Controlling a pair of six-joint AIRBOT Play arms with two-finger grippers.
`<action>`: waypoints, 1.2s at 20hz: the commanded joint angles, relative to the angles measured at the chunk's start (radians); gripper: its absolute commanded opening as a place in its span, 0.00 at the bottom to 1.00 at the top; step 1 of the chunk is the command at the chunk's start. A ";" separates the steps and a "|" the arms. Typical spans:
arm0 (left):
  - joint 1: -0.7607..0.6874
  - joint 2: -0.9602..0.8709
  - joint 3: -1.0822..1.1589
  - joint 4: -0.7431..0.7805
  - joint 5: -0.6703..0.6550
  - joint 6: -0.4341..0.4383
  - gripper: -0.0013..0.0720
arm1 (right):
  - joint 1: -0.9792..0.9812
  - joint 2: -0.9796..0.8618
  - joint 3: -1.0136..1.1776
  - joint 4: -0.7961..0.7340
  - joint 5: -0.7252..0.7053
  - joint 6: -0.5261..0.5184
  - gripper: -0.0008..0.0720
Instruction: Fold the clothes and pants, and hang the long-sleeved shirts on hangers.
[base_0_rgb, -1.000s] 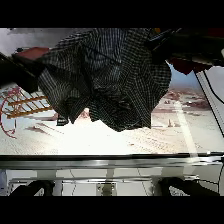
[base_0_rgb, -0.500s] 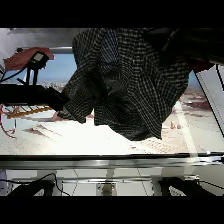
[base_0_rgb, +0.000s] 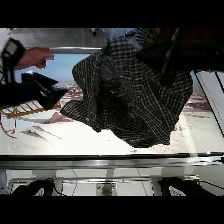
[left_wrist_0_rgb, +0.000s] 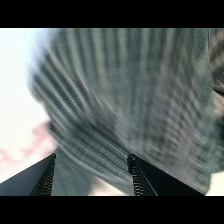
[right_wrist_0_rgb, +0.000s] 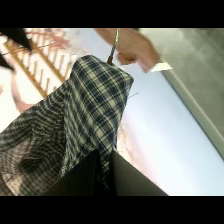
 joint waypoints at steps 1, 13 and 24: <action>0.086 0.054 -0.001 -0.195 0.032 0.249 0.74 | 0.000 0.000 0.001 0.093 0.131 -0.082 0.08; 0.014 -0.116 -0.001 -0.318 0.372 0.358 0.74 | 0.000 -0.002 -0.001 0.186 0.256 -0.111 0.08; -0.057 -0.140 -0.002 -0.238 -0.149 0.191 0.08 | -0.001 0.002 -0.001 -0.247 -0.039 0.293 0.81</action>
